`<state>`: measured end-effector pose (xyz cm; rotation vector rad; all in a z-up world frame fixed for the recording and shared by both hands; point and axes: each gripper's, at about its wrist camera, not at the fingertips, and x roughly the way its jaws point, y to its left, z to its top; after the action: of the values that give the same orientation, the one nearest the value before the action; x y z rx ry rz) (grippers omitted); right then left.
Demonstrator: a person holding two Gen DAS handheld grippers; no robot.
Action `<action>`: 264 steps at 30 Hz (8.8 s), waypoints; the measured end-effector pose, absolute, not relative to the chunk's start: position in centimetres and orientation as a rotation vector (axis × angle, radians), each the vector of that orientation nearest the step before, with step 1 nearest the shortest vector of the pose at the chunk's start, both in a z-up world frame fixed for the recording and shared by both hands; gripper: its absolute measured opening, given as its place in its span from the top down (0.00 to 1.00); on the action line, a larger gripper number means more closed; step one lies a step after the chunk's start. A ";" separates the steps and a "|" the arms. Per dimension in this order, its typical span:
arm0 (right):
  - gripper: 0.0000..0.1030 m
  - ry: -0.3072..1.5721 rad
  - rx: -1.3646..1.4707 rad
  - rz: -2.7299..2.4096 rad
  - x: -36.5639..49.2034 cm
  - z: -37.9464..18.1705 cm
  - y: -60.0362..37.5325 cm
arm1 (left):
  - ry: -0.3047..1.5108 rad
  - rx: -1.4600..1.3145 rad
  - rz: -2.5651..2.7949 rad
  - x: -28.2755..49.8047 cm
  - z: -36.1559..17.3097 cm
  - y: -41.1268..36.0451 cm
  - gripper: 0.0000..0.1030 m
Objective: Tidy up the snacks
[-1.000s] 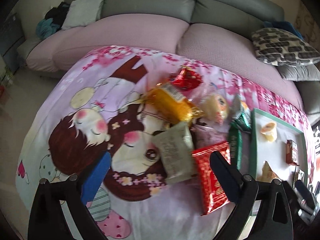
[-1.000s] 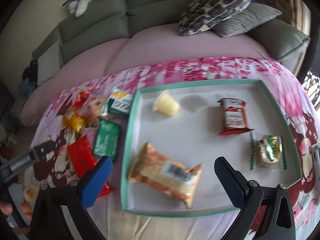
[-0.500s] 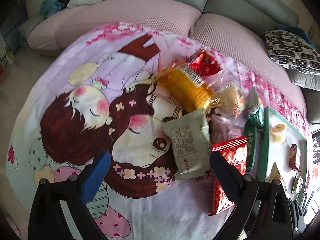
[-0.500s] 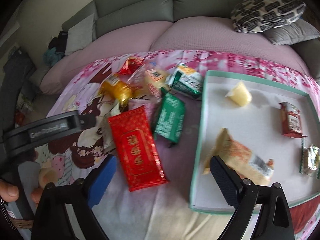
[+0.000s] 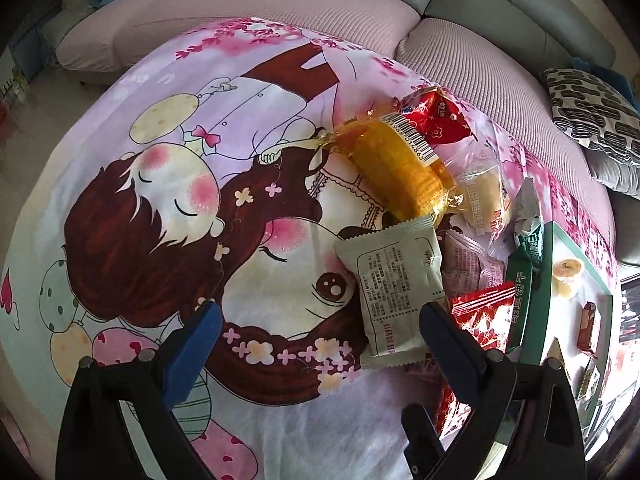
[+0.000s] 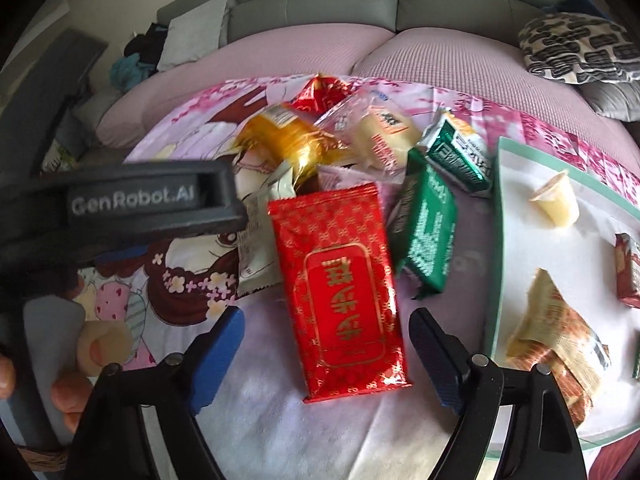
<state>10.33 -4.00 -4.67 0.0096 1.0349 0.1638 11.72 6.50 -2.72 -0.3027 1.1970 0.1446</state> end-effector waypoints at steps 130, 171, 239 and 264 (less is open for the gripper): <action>0.57 0.769 0.571 -0.502 4.6 1.6 -36.2 | 1.056 -0.007 -0.376 13.9 1.3 -18.9 0.49; 0.36 0.846 0.527 -0.424 7.1 -0.5 -34.2 | 1.051 -0.008 -0.339 14.9 0.8 -18.7 0.30; 0.00 0.949 0.220 -0.055 10.0 1.2 -14.0 | 1.140 -0.111 0.198 11.7 1.9 2.6 0.00; 0.39 0.985 0.136 -0.053 13.4 -1.4 -11.5 | 1.148 -0.273 0.063 14.6 -1.2 4.0 0.00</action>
<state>13.42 -11.53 -1.39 0.1360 0.9854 -0.0535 14.64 3.97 -1.19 -0.2731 1.1483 0.0627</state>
